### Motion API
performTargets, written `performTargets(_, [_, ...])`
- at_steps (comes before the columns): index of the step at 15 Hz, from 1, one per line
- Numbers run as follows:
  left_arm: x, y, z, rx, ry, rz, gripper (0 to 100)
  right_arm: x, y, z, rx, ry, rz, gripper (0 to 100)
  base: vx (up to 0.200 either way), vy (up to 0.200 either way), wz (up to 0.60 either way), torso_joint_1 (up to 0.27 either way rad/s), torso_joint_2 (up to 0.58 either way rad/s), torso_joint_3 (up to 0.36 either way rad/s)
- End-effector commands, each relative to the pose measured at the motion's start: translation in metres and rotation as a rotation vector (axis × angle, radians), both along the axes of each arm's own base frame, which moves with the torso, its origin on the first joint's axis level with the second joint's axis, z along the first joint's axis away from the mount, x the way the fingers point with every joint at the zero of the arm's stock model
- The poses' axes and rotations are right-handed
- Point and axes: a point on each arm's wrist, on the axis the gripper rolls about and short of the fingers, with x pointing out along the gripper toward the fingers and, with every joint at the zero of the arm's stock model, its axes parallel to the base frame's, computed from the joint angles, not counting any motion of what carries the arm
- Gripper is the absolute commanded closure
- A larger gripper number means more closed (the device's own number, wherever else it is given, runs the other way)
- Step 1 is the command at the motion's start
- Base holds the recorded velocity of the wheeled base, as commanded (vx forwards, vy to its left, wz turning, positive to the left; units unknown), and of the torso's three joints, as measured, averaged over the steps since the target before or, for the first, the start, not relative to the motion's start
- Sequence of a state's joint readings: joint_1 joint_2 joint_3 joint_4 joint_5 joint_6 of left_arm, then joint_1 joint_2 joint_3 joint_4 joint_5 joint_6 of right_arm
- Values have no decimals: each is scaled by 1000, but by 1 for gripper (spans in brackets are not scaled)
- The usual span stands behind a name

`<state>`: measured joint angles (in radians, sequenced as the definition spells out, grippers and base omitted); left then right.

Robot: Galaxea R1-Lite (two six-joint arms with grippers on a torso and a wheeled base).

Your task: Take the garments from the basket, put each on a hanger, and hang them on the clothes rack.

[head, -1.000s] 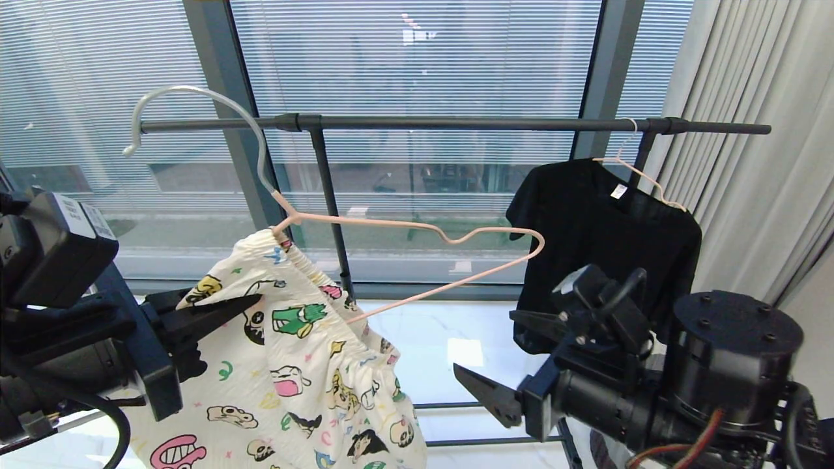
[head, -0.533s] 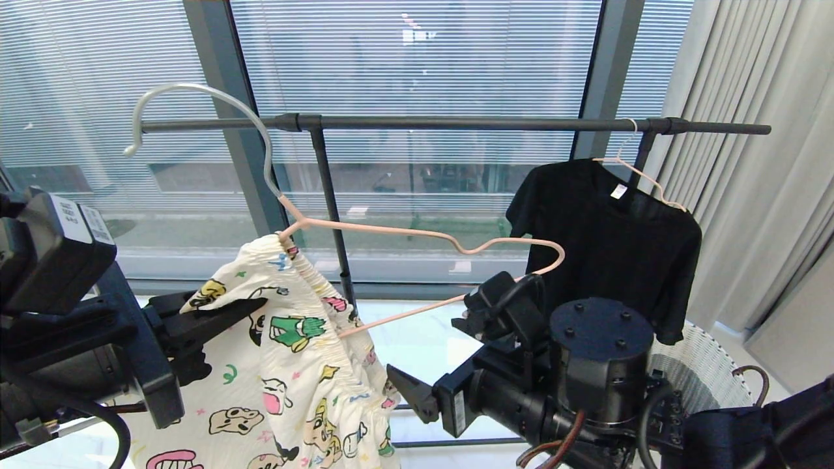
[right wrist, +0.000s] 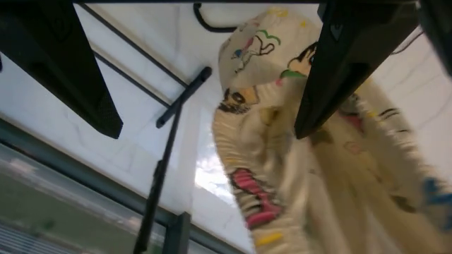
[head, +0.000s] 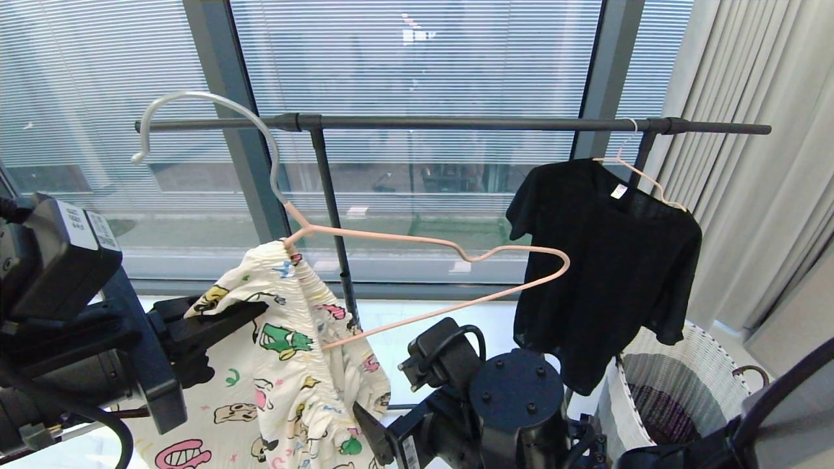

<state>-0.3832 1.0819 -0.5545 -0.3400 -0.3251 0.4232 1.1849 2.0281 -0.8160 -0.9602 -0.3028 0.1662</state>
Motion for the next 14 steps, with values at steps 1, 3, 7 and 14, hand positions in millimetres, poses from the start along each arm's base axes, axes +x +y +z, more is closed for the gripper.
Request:
performTargets(1, [-1,-1,-1,0,2,-5,100,3,6,-12,-27,10,-9,0,0,0,0,0,0,0])
performTargets(3, [-1,-1,-1,0,2,-5,100,8,3,-15,-44,5,-47,0,0,0,0,0,0,0])
performTargets(7, [-1,-1,0,-1,0,-5,100,22,-6,-24,-88,-9,-150,0,0,0,0,0,0,0])
performTargets(14, [1,1,-4,16,10,65,100,58,-39,-15,-148,-78,-331,0,0,0,0,0,0,0])
